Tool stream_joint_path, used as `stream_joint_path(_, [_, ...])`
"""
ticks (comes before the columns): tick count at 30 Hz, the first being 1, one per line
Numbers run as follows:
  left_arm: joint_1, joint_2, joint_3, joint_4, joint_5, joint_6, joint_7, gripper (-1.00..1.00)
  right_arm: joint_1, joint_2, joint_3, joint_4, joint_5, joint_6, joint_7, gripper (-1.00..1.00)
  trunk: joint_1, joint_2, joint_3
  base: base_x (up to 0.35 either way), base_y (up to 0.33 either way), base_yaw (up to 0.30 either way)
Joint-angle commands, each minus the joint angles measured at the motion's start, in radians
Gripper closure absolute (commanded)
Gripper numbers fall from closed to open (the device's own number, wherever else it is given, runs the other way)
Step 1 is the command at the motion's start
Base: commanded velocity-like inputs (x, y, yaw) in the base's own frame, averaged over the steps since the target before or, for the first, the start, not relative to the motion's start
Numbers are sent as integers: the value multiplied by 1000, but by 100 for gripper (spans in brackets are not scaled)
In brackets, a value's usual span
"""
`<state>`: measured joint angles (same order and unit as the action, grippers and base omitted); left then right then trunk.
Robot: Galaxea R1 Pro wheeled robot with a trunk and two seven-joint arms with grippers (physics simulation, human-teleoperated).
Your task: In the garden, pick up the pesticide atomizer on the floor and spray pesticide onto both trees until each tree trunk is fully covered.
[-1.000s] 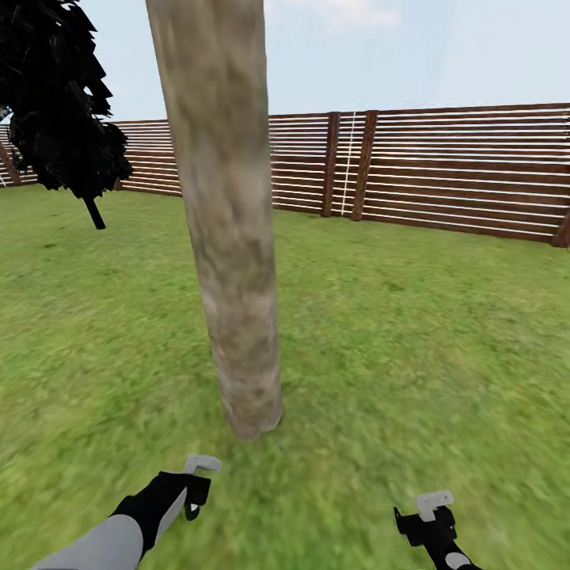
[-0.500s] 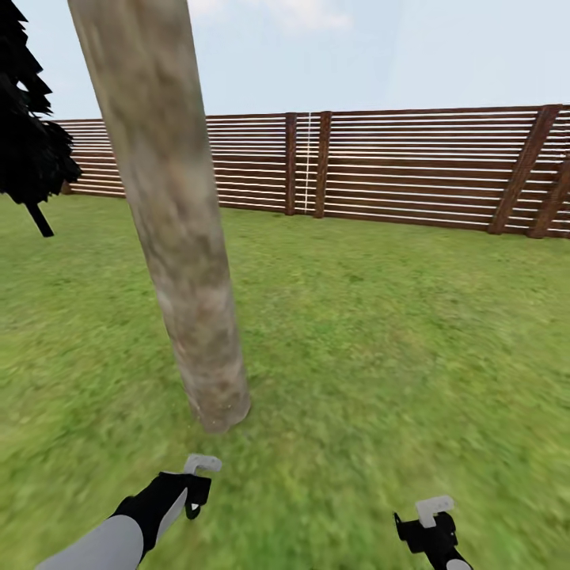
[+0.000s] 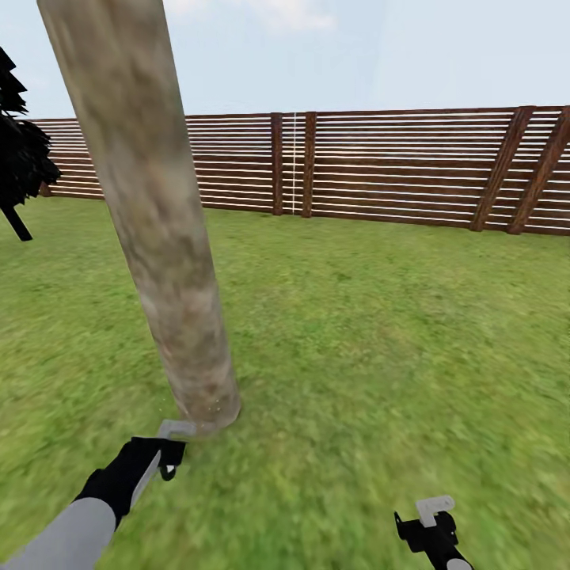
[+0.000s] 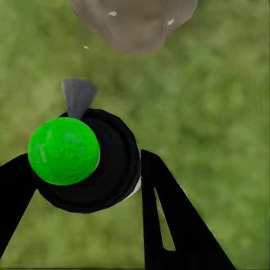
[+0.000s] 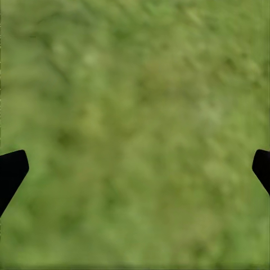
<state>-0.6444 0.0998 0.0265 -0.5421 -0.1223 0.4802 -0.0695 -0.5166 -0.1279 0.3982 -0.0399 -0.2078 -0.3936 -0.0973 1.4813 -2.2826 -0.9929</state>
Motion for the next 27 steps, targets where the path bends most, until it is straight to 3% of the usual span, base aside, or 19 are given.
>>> stream_joint_path(1, [0, 13, 4, -2, -7, 6, -30, 100, 0, 0, 9, 0, -8, -2, -2, -100, 0, 0, -1, 0, 0, 0])
stream_joint_path(2, [0, 12, 4, -3, -8, 6, -39, 100, 0, 0, 10, 0, -8, -2, -2, -100, 0, 0, -1, 0, 0, 0])
stream_joint_path(4, [-2, -13, 0, -6, -8, 6, -45, 100, 0, 1, 9, 2, -8, -2, -2, -100, 0, 0, -1, 0, 0, 0])
stream_joint_path(6, [-9, -72, -3, -8, -11, 9, -47, 100, 0, 1, 10, 4, -7, -2, -2, -100, 0, 0, -1, 0, 0, 0])
stream_joint_path(7, [-12, -84, -3, -8, -11, 12, -47, 100, 0, 1, 9, 4, -7, -2, -2, -100, 0, 0, -1, 0, 0, 0])
stream_joint_path(10, [-12, -76, 1, -15, -14, 17, -47, 100, 1, 1, 9, 5, -7, -2, -2, -100, 0, 0, -1, -42, 0, 0])
stream_joint_path(12, [-4, -31, 10, -54, -11, 18, -47, 100, 1, 1, 10, 5, -7, -2, -2, -100, 0, 0, -1, -271, 0, 0])
stream_joint_path(14, [-4, -16, 7, -68, -12, 19, -47, 100, 1, 1, 10, 5, -7, -2, -2, -100, 0, 0, -1, -119, 0, 0])
stream_joint_path(16, [-11, -25, 2, -78, -9, 22, -48, 100, 1, 2, 10, 5, -7, -2, -2, -100, 0, 0, -1, -34, 0, 0])
stream_joint_path(19, [-39, -81, 1, -82, -7, 74, -47, 100, 1, 2, 10, 5, -7, -2, -1, -100, 0, 0, -1, -5, 0, 0])
stream_joint_path(21, [-80, -89, 4, -81, -6, 91, -48, 100, 2, 2, 10, 5, -7, -2, -1, -100, 0, 0, -1, -1, 0, 0])
stream_joint_path(24, [-107, -63, 9, -82, -10, 99, -47, 100, 2, 2, 10, 4, -7, -2, -1, -100, 0, 0, -1, 0, 0, 0])
stream_joint_path(27, [-112, 22, 11, -80, -5, 106, -48, 100, 2, 2, 10, 3, -7, -2, -1, -100, 0, 0, -1, 0, 0, 0])
